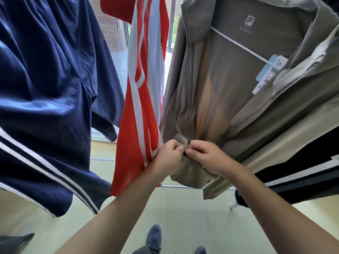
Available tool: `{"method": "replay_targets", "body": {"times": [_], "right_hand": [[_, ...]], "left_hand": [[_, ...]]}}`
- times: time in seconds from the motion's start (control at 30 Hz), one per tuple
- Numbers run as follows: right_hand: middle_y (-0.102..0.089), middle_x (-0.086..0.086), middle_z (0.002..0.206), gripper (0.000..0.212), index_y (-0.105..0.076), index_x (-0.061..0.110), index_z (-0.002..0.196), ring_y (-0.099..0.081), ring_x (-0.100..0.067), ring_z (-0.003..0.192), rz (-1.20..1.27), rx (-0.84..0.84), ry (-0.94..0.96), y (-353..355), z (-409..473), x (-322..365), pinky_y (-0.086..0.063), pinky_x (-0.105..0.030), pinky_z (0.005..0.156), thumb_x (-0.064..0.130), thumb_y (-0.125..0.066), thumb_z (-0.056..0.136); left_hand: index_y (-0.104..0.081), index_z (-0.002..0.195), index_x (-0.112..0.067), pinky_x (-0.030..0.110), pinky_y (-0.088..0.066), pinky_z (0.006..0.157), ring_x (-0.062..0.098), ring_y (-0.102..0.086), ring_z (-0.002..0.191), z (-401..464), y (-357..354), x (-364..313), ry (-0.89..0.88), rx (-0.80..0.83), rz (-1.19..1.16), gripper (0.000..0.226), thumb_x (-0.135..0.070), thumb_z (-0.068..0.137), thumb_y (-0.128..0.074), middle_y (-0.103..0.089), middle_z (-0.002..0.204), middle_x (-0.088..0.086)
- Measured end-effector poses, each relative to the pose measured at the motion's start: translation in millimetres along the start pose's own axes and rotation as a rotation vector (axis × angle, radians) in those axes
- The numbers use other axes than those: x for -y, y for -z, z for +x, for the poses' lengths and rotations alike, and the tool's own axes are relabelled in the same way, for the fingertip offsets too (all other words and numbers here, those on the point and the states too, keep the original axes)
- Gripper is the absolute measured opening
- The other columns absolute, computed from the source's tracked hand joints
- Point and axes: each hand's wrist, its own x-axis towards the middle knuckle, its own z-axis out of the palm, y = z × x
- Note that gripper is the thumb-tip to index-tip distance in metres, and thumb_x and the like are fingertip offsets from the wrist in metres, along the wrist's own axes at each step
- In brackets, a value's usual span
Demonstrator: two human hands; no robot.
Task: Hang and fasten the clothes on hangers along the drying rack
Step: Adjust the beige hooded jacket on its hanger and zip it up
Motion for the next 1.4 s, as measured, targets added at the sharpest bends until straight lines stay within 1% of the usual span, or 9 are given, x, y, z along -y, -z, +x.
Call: {"method": "replay_targets", "body": {"times": [0.17,0.4,0.53,0.7,0.83,1.03,1.17,1.27,1.4], "right_hand": [[-0.049,0.016,0.06,0.031,-0.058,0.028,0.065,-0.044,-0.002,0.062,0.191,-0.034,-0.04,-2,0,-2,-0.036,-0.02,0.062,0.022,-0.06,0.095],[-0.051,0.018,0.057,0.032,-0.057,0.022,0.07,-0.045,0.004,0.056,0.371,0.04,-0.098,3,7,7,-0.036,-0.013,0.056,0.017,-0.05,0.101],[-0.045,0.017,0.057,0.031,-0.055,0.022,0.067,-0.039,-0.003,0.06,0.187,-0.004,-0.047,3,12,3,-0.034,-0.027,0.062,0.023,-0.054,0.098],[-0.048,0.016,0.06,0.026,-0.059,0.023,0.067,-0.042,-0.004,0.064,0.193,-0.034,-0.025,8,16,0,-0.036,-0.03,0.066,0.028,-0.058,0.093],[-0.047,0.014,0.061,0.028,-0.058,0.022,0.068,-0.042,-0.005,0.063,0.176,-0.015,-0.023,5,12,0,-0.036,-0.028,0.064,0.022,-0.058,0.096],[-0.042,0.014,0.06,0.03,-0.052,0.022,0.069,-0.039,-0.003,0.06,0.166,0.024,-0.028,10,13,15,-0.034,-0.027,0.062,0.024,-0.052,0.099],[-0.04,0.013,0.061,0.03,-0.048,0.021,0.069,-0.038,-0.006,0.061,0.072,0.086,-0.027,13,14,16,-0.033,-0.028,0.062,0.024,-0.053,0.099],[-0.042,0.015,0.057,0.034,-0.049,0.02,0.065,-0.037,-0.002,0.058,0.047,0.065,-0.009,17,14,8,-0.033,-0.026,0.061,0.019,-0.055,0.098],[-0.047,0.008,0.065,0.028,-0.058,0.005,0.075,-0.043,-0.005,0.064,-0.005,0.02,0.02,11,17,5,-0.036,-0.028,0.063,0.022,-0.057,0.096]], "left_hand": [[-0.054,0.085,-0.007,0.045,-0.051,0.072,0.032,-0.06,0.08,-3,3,-3,-0.128,-0.047,0.157,0.022,-0.025,0.098,-0.05,-0.061,0.081,0.016],[-0.049,0.067,-0.018,0.033,-0.034,0.059,0.014,-0.042,0.055,3,20,-1,-0.083,0.179,-0.099,0.028,-0.023,0.094,-0.056,-0.042,0.057,-0.005],[-0.044,0.063,-0.017,0.036,-0.035,0.066,0.019,-0.043,0.065,3,20,-7,-0.152,0.138,0.104,0.035,-0.02,0.097,-0.053,-0.042,0.061,-0.001],[-0.042,0.067,-0.015,0.038,-0.037,0.064,0.019,-0.043,0.066,-6,23,-12,-0.241,0.07,0.199,0.034,-0.019,0.1,-0.048,-0.042,0.063,0.0],[-0.047,0.063,-0.023,0.029,-0.033,0.059,0.011,-0.042,0.062,-12,26,-7,-0.164,0.118,0.045,0.039,-0.014,0.101,-0.049,-0.043,0.061,-0.005],[-0.059,0.081,-0.007,0.023,-0.029,0.051,0.006,-0.039,0.048,1,38,-5,-0.055,0.253,-0.246,0.022,-0.008,0.102,-0.05,-0.043,0.053,-0.009],[-0.062,0.075,-0.012,0.022,-0.038,0.057,0.005,-0.049,0.053,1,35,-8,-0.029,0.258,-0.199,0.028,-0.014,0.101,-0.052,-0.052,0.055,-0.009],[-0.065,0.086,-0.007,0.036,-0.043,0.071,0.019,-0.054,0.073,-5,29,-6,-0.081,0.199,-0.033,0.029,-0.031,0.094,-0.053,-0.058,0.074,0.008],[-0.06,0.09,-0.001,0.035,-0.038,0.065,0.018,-0.049,0.071,-12,23,-12,-0.168,0.08,0.191,0.029,-0.023,0.102,-0.045,-0.058,0.08,0.016]]}}
